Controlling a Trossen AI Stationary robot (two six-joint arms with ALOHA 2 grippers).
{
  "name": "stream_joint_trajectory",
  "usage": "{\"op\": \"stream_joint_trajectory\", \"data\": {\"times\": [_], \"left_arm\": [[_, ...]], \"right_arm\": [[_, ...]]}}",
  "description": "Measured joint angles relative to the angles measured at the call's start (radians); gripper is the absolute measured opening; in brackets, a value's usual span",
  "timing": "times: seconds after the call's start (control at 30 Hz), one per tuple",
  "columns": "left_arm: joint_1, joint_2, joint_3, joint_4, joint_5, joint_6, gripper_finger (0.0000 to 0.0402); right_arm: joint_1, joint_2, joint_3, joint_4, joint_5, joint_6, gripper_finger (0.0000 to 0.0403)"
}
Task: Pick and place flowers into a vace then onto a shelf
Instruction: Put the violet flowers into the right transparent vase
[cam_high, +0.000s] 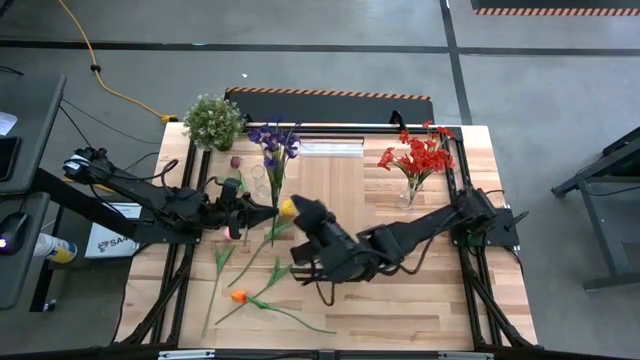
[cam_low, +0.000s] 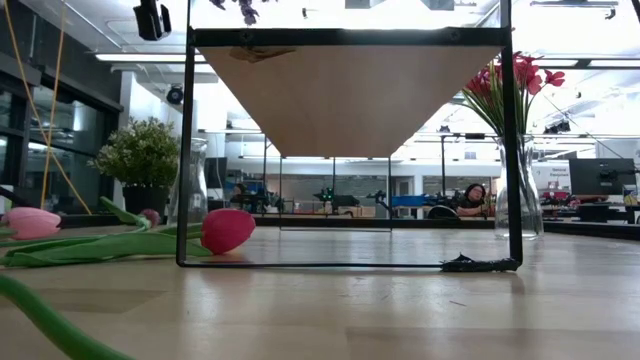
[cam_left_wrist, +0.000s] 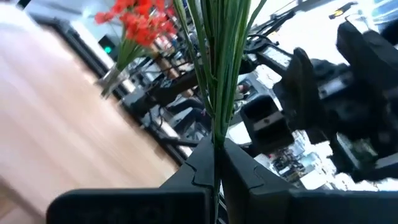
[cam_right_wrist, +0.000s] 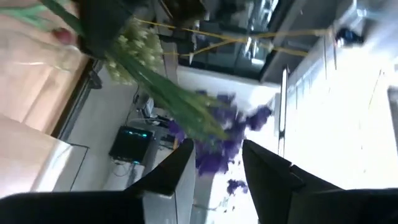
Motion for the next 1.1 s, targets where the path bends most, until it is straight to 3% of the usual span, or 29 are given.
{"op": "stream_joint_trajectory", "data": {"times": [0.23, 0.6, 0.77, 1.1], "left_arm": [[0.0, -0.001, 0.0, 0.137, 0.011, 0.163, 0.0044], [0.0, -0.001, 0.13, 0.079, 0.055, 0.346, 0.0044], [0.0, 0.007, 0.211, 0.005, 0.055, 0.427, 0.0044], [0.0, 0.097, 0.349, -0.09, 0.055, 0.541, 0.0044]], "right_arm": [[-0.001, -0.11, 0.0, 0.001, 0.056, 0.136, 0.0124], [-0.001, -0.273, 0.0, 0.001, 0.036, 0.464, 0.0124], [-0.001, -0.332, 0.0, -0.012, -0.098, 0.702, 0.0124], [-0.03, -0.401, 0.0, -0.129, -0.529, 1.208, 0.0124]]}}
